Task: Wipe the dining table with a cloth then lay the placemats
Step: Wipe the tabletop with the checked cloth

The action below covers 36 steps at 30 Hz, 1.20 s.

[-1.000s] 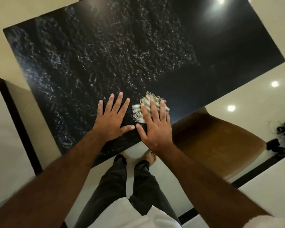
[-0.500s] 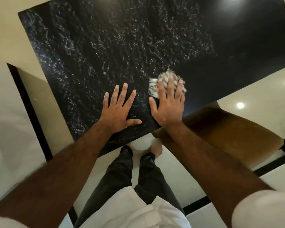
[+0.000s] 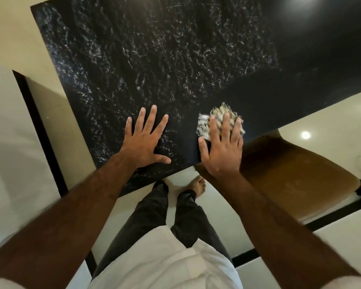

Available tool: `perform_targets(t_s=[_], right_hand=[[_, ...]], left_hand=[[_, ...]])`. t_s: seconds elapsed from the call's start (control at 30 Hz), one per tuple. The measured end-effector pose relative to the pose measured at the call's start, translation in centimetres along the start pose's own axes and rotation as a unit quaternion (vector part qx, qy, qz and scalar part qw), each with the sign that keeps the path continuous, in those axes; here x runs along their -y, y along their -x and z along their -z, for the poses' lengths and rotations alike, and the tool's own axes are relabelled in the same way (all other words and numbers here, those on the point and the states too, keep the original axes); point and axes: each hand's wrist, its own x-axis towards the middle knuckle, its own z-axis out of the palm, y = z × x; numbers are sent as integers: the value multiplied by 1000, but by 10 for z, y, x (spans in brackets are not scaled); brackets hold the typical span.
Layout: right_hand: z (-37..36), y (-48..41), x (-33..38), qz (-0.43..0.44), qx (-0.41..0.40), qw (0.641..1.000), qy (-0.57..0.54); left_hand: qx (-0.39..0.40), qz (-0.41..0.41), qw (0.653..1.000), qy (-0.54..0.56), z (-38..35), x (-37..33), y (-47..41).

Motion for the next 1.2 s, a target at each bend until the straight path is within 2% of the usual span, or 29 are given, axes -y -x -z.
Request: perform_targets(t_s=[0.13,0.3,0.5,0.57,0.63,0.7,0.77,0.87,0.97,1.07,1.2], right_hand=[[2,-30,33,14,4,1000,-13],[-11,6,72,141,55,988,-34],[-1,41,56,200,83,972,-90],[11,29,38,172,41,978,-113],[23,13,17,103,0,987,-124],[32,-2,0,34,9,991,-130],[34,-12,-9,6,36,991,-130],[30,-21,-10,34,46,992,-108],[19,-22,-4,66,24,995,-70],[7,-18,6,71,0,997,-30],[-5,-17,15,70,-29,997,7]], left_hand=[[0,4,1000,3,0,0,0],[-20,-9,1000,8,0,0,7],[-19,-6,998,57,2,-4,22],[-47,-14,997,64,-3,-16,31],[-97,-21,994,51,-10,-41,35],[-138,-31,989,34,-17,-73,30],[-154,-30,987,29,-22,-103,19],[-146,-1,988,43,-26,-126,5],[-174,7,983,55,-41,-127,7],[-190,4,980,57,-61,-111,29],[-193,74,977,53,-76,-70,53]])
